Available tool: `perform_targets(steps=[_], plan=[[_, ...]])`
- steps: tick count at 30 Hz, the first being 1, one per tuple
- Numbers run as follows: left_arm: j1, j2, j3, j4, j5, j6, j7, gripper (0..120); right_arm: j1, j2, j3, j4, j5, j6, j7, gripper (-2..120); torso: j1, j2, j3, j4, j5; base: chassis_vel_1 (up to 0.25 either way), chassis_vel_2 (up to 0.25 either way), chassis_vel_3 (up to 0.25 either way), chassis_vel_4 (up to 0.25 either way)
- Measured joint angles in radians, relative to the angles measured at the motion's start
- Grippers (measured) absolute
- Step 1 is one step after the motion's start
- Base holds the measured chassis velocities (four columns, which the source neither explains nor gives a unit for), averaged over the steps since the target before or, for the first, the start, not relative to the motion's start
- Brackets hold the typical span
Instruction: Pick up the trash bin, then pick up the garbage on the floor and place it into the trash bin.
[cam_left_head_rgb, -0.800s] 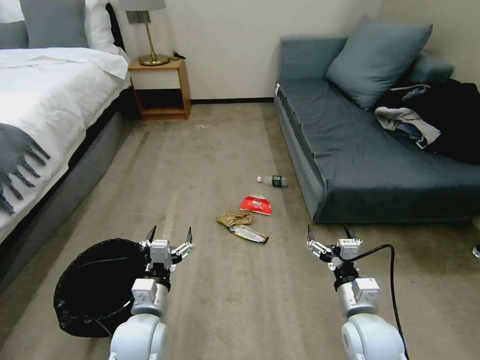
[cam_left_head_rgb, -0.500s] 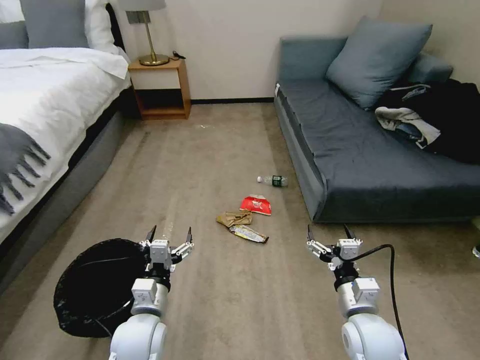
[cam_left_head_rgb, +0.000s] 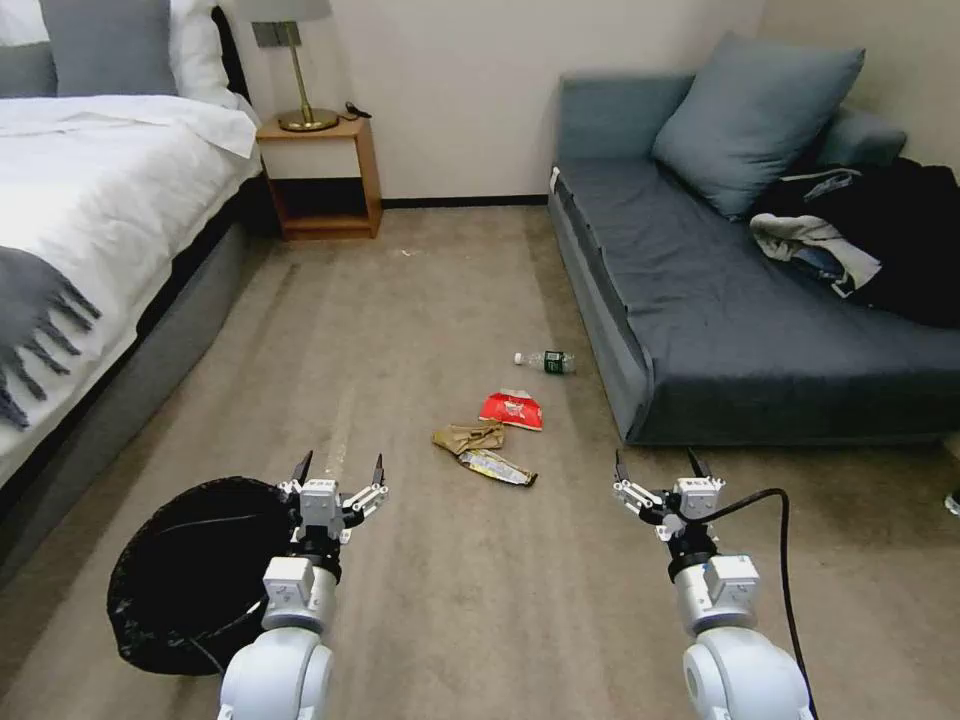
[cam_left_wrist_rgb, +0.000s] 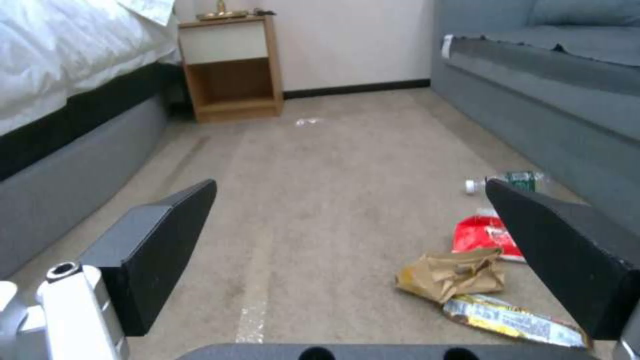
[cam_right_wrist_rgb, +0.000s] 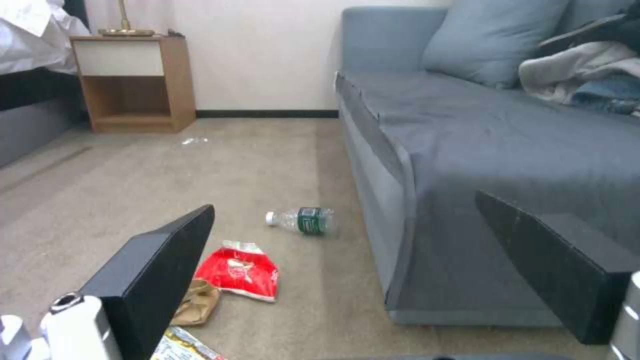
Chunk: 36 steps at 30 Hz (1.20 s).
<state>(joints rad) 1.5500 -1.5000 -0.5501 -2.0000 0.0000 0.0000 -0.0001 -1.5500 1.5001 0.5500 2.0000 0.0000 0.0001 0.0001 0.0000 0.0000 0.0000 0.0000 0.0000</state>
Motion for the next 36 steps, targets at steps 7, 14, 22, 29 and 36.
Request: perform_targets(steps=[7,14,22,29,36], plan=[[0.006,-0.002,-0.016,-0.002,-0.024,-0.014,0.004,100,-0.003,0.000,-0.006,-0.001,-0.002,0.020,0.006,100,0.000,0.000,0.000,-0.0001,-0.0003,0.000,0.000,0.000,0.000],[0.049,-0.016,-0.132,-0.022,-0.188,-0.130,0.042,100,-0.037,0.007,-0.070,-0.036,-0.024,0.185,0.067,100,0.000,0.000,0.000,0.0000,-0.0001,0.000,0.000,0.000,0.000],[0.095,-0.034,-0.260,-0.004,-0.335,-0.286,0.108,100,-0.068,0.015,-0.144,-0.102,-0.055,0.377,0.139,100,0.000,0.000,0.000,0.0001,0.0009,0.000,0.000,0.000,0.000],[0.095,-0.039,-0.263,0.050,-0.244,-0.315,0.109,100,-0.060,0.010,-0.148,-0.127,-0.076,0.385,0.153,100,0.000,0.000,0.000,0.0000,0.0001,0.000,0.000,0.000,0.000],[0.096,-0.019,-0.270,0.031,-0.234,-0.167,-0.106,100,-0.039,-0.021,-0.114,-0.116,-0.121,0.362,0.145,100,0.000,0.000,0.000,-0.0001,0.0001,0.000,0.000,0.000,0.000]])
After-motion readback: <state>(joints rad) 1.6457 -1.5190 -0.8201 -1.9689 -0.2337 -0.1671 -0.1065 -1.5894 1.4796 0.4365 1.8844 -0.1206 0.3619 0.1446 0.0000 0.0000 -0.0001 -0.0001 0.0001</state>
